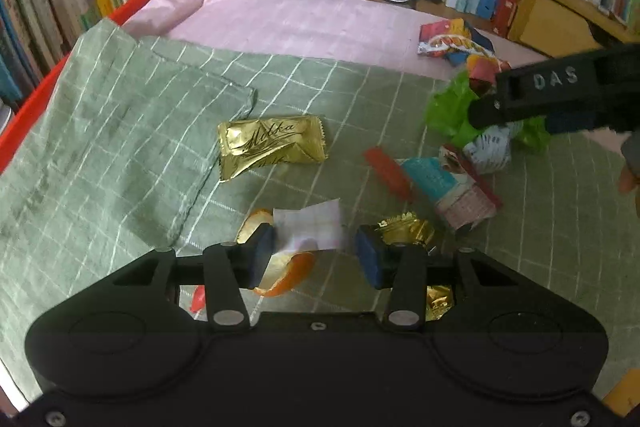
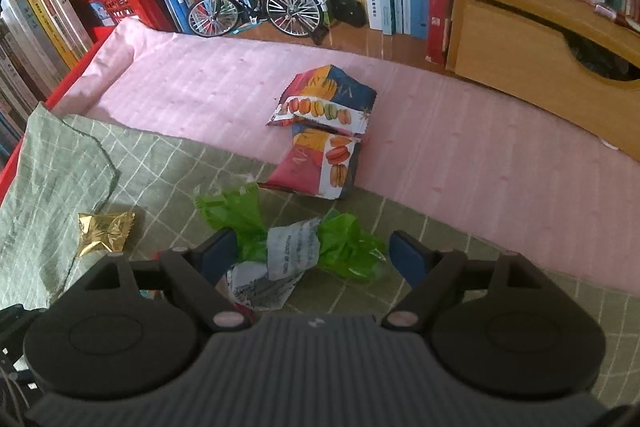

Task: Collect trash
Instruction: 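Grasp the green-and-white wrapper bundle with the right gripper while the left grasps a white paper scrap, then carry the wrapper bundle and paper scrap to the black bin and release both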

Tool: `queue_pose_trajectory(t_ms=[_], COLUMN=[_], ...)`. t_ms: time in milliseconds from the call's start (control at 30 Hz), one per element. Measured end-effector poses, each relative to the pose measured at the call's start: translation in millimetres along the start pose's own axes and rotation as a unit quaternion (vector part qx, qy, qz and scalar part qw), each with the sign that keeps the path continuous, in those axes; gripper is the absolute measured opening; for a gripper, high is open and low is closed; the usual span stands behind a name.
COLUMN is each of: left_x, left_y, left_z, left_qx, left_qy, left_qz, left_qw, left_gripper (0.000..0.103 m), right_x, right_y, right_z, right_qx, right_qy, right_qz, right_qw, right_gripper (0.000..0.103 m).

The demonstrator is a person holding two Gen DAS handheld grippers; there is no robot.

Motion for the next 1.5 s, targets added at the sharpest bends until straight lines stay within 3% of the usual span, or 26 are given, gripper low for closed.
queue_pose_trajectory(t_ms=[100,167,267,833,1500], left_x=[0,1,1,-7,48], left_y=[3,6,12,66,176], left_z=[1,3,7,-1,-99], left_qx=[-0.005,-0.009,-0.02,-0.053,-0.07], left_qy=[0.002,0.012,0.01,0.007,0.032], left_qz=[-0.002,-0.008,-0.009,-0.025,-0.026], left_qw=[1.0,0.9998,0.9997,0.9983,0.9967], left_gripper=[0.04,0.04,0.039,0.039,0.039], right_x=[0,1,3,5,78], right_y=[1,6,14,82,177], right_z=[1,-1,-3,-27,-119], right_qx=[-0.002,-0.006,-0.016,-0.038,-0.037], right_qy=[-0.002,0.001,-0.002,-0.025,0.008], right_qz=[0.013,0.021,0.038,0.047,0.058], right_qw=[1.0,1.0,0.999,0.998,0.998], right_gripper=[0.078,0.077,0.076,0.075,0.075])
Point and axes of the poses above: each gripper's, at about its wrist camera, not at the fingertips, and y roughly against the way its jaws point, x to its left, z to its top, the point moved 6 cm from there along -y, roughly the way its jaws point, and after that the axes turned 3 degrees about -z, right-handed, at the moved point
